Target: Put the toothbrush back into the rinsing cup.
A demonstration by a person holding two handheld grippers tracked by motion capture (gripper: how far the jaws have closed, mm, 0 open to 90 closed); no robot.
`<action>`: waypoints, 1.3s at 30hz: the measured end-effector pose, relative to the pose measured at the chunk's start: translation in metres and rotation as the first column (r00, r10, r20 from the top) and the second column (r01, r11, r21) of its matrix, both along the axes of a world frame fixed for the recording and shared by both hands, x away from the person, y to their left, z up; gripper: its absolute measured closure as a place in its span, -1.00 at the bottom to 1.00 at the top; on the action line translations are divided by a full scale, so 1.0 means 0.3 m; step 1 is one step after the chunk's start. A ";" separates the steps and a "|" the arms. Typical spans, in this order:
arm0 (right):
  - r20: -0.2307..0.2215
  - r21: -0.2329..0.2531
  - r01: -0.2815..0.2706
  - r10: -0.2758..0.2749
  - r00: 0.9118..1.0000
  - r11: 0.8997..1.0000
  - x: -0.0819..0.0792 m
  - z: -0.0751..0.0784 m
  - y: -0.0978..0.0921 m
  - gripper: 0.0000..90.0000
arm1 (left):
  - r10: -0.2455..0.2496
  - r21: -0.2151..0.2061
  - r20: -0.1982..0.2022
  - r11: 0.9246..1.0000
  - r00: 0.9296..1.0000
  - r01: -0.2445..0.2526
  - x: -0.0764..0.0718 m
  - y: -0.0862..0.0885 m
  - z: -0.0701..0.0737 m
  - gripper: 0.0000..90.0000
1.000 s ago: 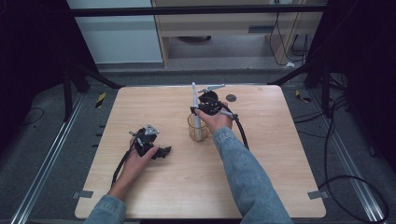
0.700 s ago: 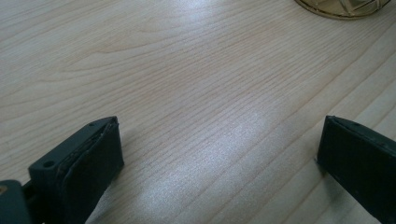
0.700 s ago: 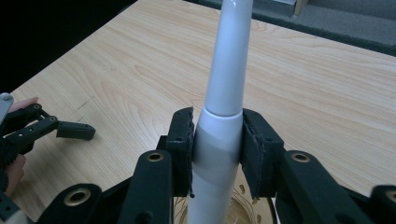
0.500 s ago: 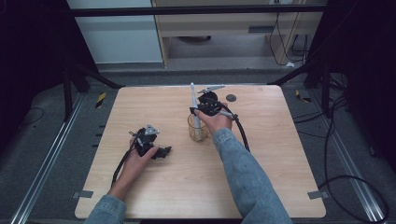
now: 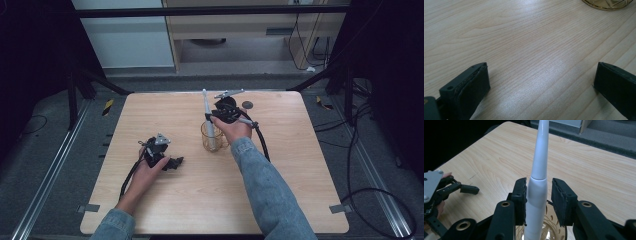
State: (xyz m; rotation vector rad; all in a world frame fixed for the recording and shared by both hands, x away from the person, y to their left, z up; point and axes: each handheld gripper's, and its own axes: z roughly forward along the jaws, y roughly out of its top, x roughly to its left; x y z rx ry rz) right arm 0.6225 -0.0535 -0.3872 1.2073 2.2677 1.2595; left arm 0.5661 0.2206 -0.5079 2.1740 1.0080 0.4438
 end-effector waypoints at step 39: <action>0.072 -0.024 -0.017 0.019 0.997 1.000 -0.091 0.070 -0.056 0.42 | 0.000 0.000 0.000 1.000 1.000 0.000 0.000 0.000 0.000 -1.00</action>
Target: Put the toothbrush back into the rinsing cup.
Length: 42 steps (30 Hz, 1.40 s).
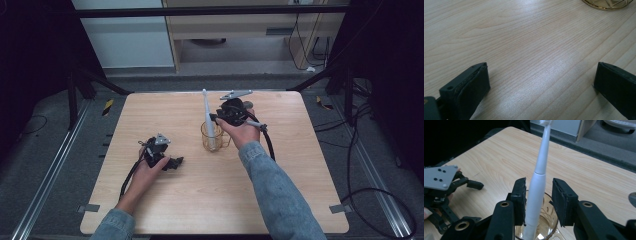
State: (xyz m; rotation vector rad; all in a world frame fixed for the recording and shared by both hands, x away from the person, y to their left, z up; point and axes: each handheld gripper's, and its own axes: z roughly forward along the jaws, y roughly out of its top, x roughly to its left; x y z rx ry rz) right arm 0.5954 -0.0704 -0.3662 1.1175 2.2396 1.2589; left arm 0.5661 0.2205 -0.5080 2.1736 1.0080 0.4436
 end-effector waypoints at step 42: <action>0.052 -0.056 0.101 -0.098 0.994 0.993 -0.083 0.015 -0.143 -0.84 | -0.003 0.004 -0.001 1.000 1.000 0.003 0.000 0.001 0.001 -1.00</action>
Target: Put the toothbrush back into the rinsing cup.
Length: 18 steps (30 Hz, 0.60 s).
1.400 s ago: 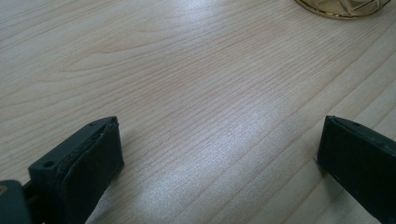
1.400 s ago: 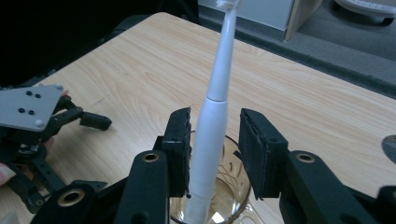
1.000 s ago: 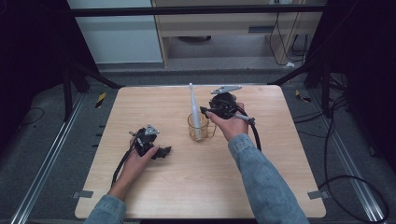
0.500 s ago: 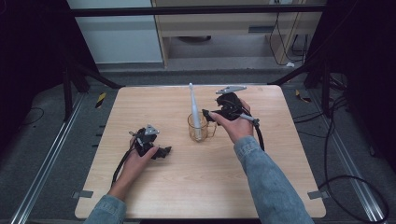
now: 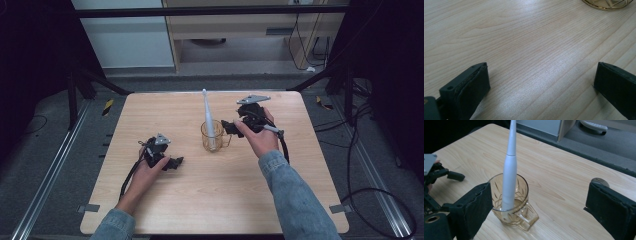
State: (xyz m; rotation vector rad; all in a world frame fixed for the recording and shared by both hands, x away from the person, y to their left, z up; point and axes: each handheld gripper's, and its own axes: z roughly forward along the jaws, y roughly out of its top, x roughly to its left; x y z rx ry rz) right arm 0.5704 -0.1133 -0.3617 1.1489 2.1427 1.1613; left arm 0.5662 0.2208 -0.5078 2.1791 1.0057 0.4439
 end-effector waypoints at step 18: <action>0.010 -0.053 0.049 -0.048 0.999 0.997 -0.062 -0.025 -0.125 -0.78 | 0.000 0.001 0.001 1.000 1.000 0.000 0.000 0.000 0.000 -1.00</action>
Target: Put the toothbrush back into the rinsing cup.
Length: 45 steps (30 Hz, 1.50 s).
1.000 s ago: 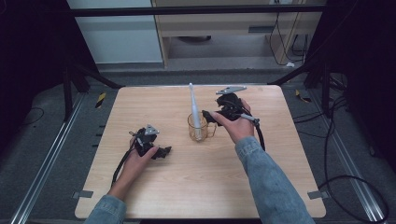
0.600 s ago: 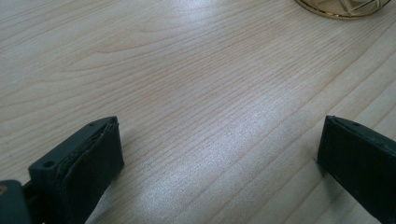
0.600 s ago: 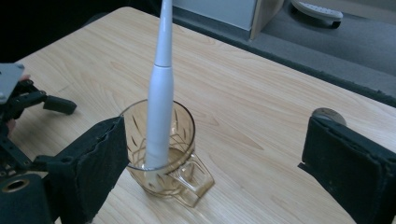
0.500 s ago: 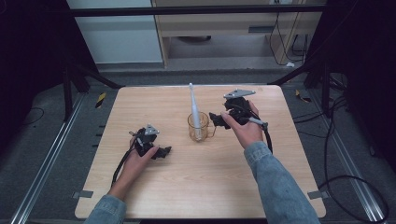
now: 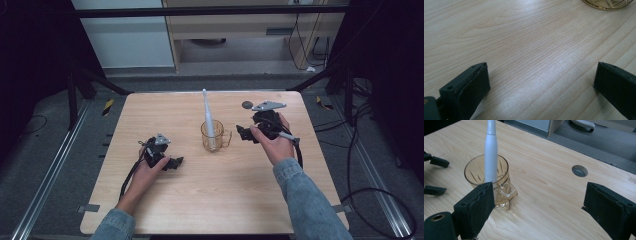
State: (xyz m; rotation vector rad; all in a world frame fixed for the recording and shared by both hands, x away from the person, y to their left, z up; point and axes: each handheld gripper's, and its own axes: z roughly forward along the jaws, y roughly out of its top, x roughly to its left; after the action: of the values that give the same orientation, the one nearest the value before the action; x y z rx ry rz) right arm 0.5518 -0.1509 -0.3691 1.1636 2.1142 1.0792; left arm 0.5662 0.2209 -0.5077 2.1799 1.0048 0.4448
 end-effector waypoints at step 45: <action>-0.015 -0.081 0.095 -0.096 0.995 0.992 -0.027 -0.156 -0.257 -0.69 | 0.001 -0.001 -0.001 1.000 1.000 -0.001 0.000 0.000 0.000 -1.00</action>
State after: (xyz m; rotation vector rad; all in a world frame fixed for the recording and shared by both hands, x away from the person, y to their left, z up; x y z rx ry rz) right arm 0.5437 -0.2278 -0.4158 1.2276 2.0737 0.9354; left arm 0.5661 0.2208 -0.5078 2.1788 1.0068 0.4437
